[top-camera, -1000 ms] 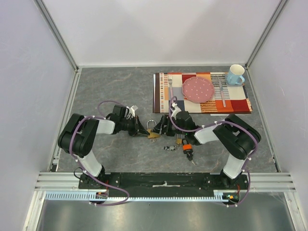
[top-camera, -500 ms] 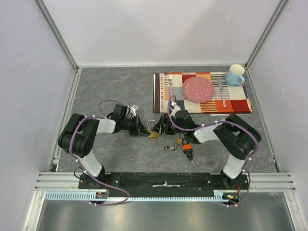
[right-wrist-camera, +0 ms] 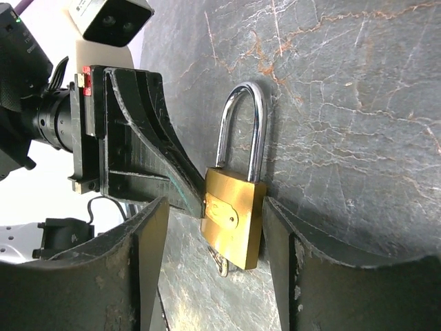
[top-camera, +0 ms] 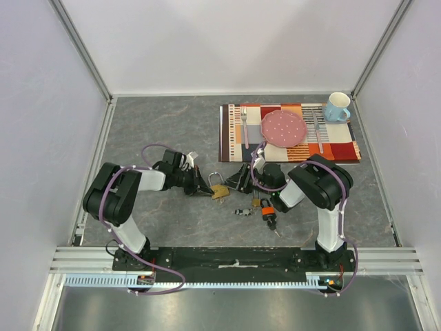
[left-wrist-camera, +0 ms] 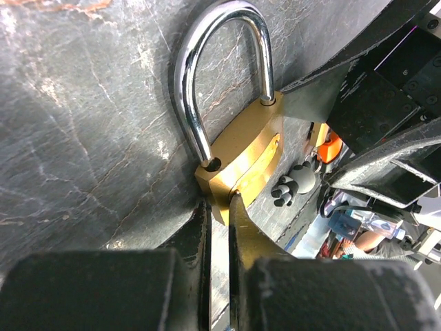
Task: Lock with the key
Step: Pick up the lock from the center of the board.
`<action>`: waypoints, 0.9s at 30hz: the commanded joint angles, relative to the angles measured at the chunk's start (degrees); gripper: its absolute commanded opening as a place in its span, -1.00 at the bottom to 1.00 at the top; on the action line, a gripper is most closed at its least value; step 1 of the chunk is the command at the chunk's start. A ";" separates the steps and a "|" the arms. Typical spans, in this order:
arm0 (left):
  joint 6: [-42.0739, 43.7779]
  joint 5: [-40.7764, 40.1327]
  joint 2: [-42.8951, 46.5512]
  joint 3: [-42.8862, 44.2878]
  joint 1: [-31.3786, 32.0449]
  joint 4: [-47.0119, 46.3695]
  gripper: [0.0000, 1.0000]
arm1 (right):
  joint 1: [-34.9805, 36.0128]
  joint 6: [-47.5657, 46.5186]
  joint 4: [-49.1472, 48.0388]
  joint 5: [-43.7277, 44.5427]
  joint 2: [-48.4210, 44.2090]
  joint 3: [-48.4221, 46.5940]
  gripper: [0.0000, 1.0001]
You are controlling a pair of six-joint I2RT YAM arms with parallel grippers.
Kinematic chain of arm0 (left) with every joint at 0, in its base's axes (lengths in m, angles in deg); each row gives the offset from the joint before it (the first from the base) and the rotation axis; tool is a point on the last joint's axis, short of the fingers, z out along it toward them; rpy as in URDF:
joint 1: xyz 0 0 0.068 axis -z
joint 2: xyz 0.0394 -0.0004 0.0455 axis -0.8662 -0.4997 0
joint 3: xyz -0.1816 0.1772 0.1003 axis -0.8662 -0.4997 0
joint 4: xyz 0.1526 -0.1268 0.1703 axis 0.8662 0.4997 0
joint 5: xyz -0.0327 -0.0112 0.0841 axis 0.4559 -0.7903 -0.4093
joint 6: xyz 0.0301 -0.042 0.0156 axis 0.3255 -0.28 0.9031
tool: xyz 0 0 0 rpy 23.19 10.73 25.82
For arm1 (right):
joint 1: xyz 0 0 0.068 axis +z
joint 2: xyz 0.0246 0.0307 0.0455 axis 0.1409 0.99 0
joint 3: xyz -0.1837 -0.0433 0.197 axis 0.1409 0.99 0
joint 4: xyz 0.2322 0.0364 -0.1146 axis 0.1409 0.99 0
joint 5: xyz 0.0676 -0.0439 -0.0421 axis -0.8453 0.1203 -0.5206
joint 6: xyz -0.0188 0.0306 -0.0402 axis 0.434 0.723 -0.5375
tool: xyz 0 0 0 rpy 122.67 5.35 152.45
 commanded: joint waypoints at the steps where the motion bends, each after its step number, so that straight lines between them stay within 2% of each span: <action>1: 2.63 -6.93 -0.35 0.23 1.04 0.99 -0.80 | 2.31 -0.73 12.36 -3.93 1.19 2.29 0.28; 5: 2.46 -7.72 4.14 -0.03 1.04 1.96 -0.53 | 2.31 -6.08 25.68 -1.92 -5.15 1.77 0.22; 6: 2.46 -8.07 4.93 -0.12 1.04 2.40 -0.38 | 2.39 -8.62 28.16 -1.56 -6.55 1.24 0.22; 9: 2.54 -8.60 7.66 0.05 1.04 4.33 -0.09 | 2.31 -12.84 36.78 -0.59 -11.21 -0.25 0.22; 12: 3.07 -9.47 9.42 0.14 1.04 4.69 0.04 | 2.40 -14.70 42.07 0.46 -14.56 -1.40 0.24; 14: 4.38 -10.44 9.86 0.76 1.21 7.23 0.06 | 2.31 -16.02 45.22 1.51 -16.76 -1.84 0.27; 16: 5.70 -13.07 10.47 1.89 1.65 10.48 0.07 | 2.13 -17.07 47.43 3.18 -19.21 -2.63 0.32; 20: 7.55 -22.20 11.45 5.23 8.04 17.32 0.19 | 0.38 -17.95 51.12 5.03 -24.05 -3.51 0.43; 23: 6.86 -31.51 10.92 9.54 13.66 23.66 0.33 | -2.25 -19.18 53.14 5.21 -28.61 -3.69 0.68; 24: 6.33 -36.32 10.92 11.20 14.82 24.98 0.58 | -2.96 -19.62 53.85 5.56 -29.85 -3.69 0.83; 26: 4.83 -39.35 10.31 12.18 16.32 27.01 0.59 | -4.62 -21.03 56.65 6.79 -33.27 -3.95 0.96; 27: 4.48 -40.41 10.13 12.79 17.37 27.18 0.60 | -5.33 -22.43 57.71 7.05 -34.24 -4.30 0.96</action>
